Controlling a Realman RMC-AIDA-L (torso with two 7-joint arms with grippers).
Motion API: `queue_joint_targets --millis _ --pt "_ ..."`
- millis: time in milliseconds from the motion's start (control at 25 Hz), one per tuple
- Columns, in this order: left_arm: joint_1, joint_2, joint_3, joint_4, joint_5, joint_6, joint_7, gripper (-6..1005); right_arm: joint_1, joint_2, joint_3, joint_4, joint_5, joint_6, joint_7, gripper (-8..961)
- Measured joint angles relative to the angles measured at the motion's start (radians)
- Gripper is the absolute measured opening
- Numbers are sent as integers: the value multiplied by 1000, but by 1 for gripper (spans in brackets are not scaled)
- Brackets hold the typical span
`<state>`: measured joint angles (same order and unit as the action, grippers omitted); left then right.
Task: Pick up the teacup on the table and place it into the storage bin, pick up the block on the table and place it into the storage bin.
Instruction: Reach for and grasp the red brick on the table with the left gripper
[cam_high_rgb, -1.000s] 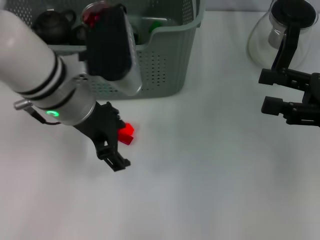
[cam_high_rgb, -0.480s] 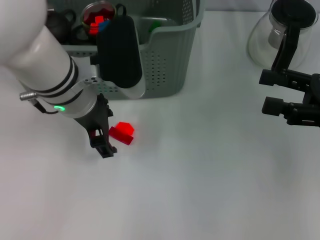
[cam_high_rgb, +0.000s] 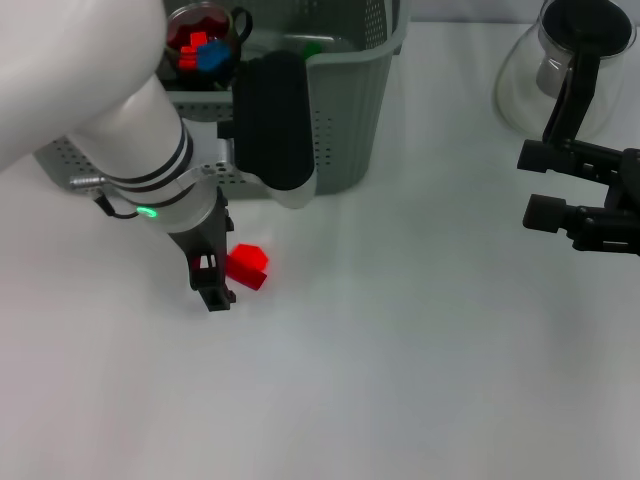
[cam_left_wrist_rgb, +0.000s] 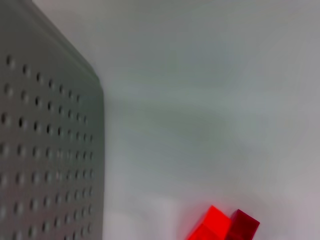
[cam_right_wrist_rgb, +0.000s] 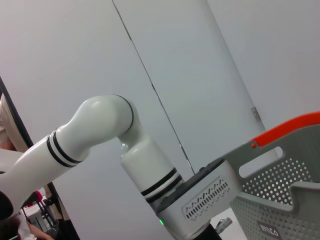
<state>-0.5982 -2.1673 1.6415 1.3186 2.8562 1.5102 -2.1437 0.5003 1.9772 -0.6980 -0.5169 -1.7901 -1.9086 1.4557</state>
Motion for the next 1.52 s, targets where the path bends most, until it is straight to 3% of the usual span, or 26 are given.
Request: queue_joint_targets --millis 480,1520 --pt "-59 1 4 -99 2 -4 14 842 -5 -1 0 0 0 1 -1 927" --pt "-68 0 29 -122 2 23 24 757 -6 -3 2 0 3 0 -3 928"
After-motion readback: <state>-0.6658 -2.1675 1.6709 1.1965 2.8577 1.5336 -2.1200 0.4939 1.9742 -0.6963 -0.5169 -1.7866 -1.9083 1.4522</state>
